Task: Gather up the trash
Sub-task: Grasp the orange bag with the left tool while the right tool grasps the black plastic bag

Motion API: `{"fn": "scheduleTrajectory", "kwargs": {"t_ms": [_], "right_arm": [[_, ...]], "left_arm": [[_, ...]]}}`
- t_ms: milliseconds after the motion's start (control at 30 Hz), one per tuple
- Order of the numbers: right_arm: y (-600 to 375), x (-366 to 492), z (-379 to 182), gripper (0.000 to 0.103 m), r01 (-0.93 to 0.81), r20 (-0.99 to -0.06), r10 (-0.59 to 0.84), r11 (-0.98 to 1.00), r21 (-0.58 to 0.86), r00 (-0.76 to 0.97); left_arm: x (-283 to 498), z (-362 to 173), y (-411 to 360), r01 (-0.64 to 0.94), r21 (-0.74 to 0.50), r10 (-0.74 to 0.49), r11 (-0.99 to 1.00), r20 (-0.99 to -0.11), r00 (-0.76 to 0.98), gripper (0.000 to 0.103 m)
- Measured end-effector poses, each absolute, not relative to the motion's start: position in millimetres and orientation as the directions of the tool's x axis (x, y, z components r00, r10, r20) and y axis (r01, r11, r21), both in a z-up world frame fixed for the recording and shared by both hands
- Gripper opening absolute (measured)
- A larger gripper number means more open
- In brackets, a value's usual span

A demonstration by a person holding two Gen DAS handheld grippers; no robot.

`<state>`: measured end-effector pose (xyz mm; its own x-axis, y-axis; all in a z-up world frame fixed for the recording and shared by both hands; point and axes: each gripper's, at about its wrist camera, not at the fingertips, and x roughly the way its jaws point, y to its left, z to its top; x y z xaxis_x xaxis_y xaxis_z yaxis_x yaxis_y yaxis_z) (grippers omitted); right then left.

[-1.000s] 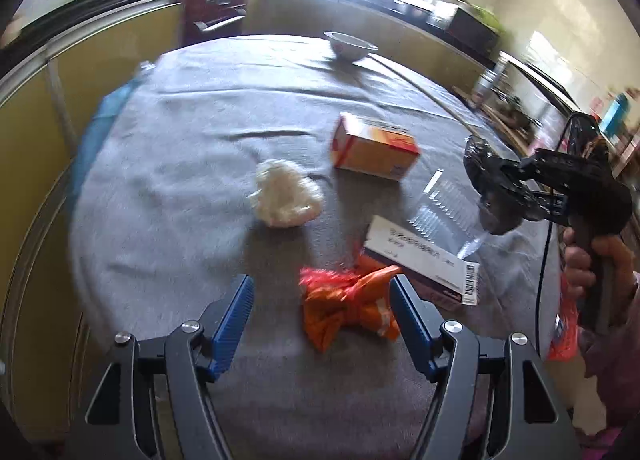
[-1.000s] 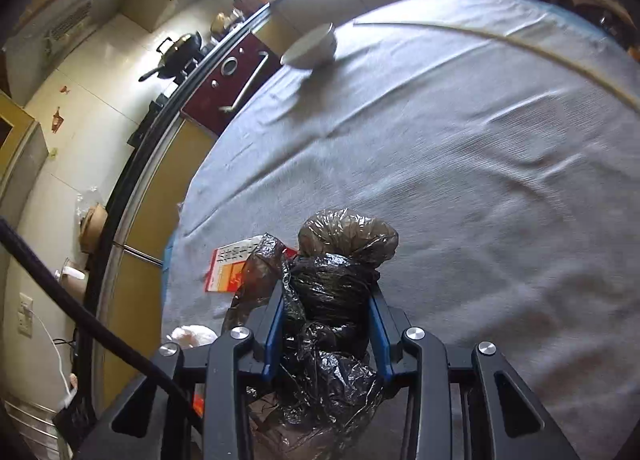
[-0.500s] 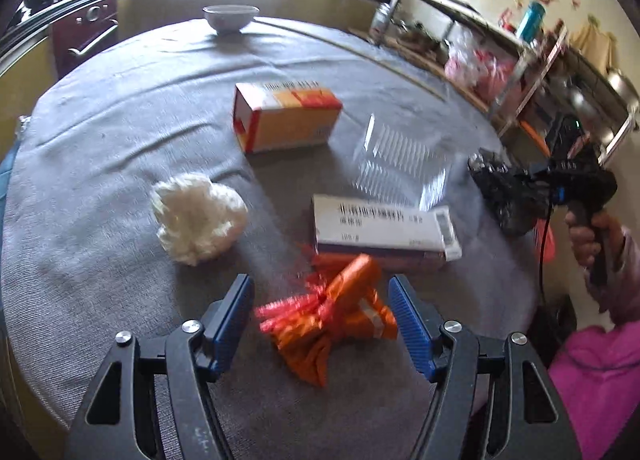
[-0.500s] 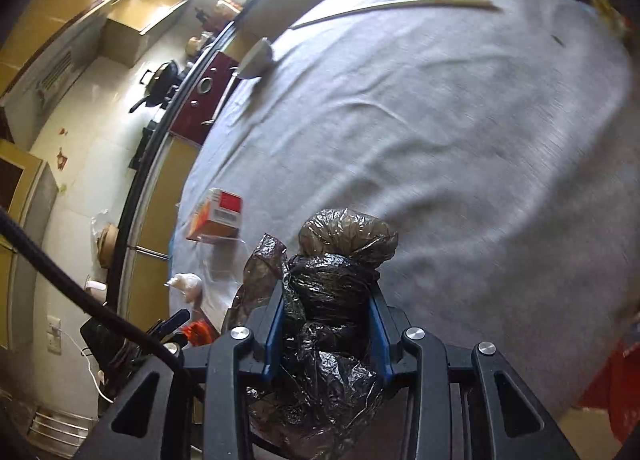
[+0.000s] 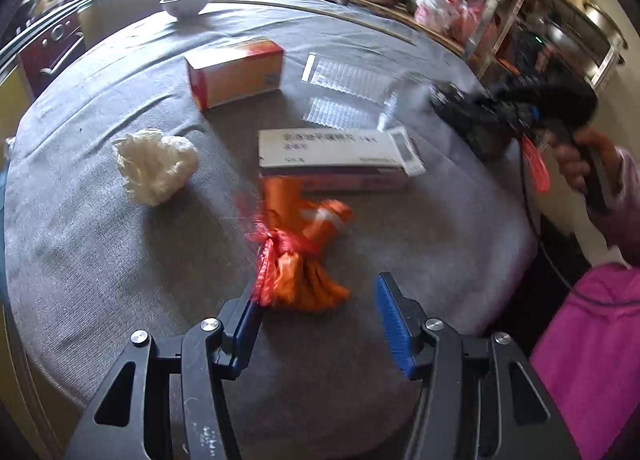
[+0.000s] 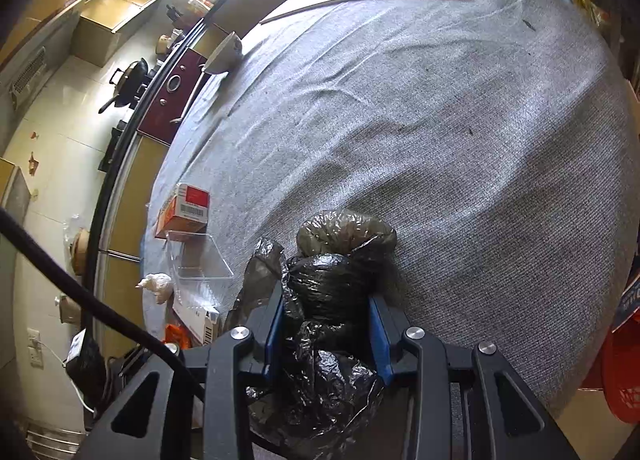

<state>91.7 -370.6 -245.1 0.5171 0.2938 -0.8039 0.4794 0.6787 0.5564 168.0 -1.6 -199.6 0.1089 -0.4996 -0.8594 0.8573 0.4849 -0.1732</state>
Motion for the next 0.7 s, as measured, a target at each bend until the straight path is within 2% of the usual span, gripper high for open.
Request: {"fn": "scheduleTrajectory", "kwargs": {"t_ms": [167, 333, 400, 467, 500, 567, 700], "right_arm": [[-371, 88, -246, 0.040, 0.487, -0.795, 0.284, 0.666, 0.565, 0.536], [-370, 93, -245, 0.040, 0.483, -0.806, 0.281, 0.681, 0.550, 0.522], [-370, 93, -244, 0.040, 0.474, -0.806, 0.282, 0.690, 0.547, 0.520], [-369, 93, -244, 0.039, 0.468, -0.804, 0.284, 0.693, 0.548, 0.522], [-369, 92, -244, 0.039, 0.464, -0.802, 0.285, 0.694, 0.551, 0.525], [-365, 91, -243, 0.039, 0.438, -0.782, 0.308, 0.691, 0.575, 0.542], [-356, 86, -231, 0.039, 0.371, -0.757, 0.312, 0.725, 0.580, 0.574]], "left_arm": [[186, -191, -5, 0.847, -0.119, -0.491, 0.518, -0.852, 0.180, 0.064], [188, -202, -20, 0.821, -0.127, -0.460, 0.556, -0.870, 0.177, 0.064], [184, -205, -22, 0.817, -0.129, -0.455, 0.563, -0.873, 0.176, 0.059], [179, -205, -21, 0.801, -0.101, -0.439, 0.590, -0.873, 0.213, 0.039], [181, -205, -19, 0.784, -0.104, -0.432, 0.612, -0.874, 0.221, 0.033], [183, -205, -16, 0.745, -0.135, -0.438, 0.653, -0.870, 0.227, 0.029], [171, -197, -12, 0.696, -0.140, -0.441, 0.704, -0.854, 0.274, 0.028]]}}
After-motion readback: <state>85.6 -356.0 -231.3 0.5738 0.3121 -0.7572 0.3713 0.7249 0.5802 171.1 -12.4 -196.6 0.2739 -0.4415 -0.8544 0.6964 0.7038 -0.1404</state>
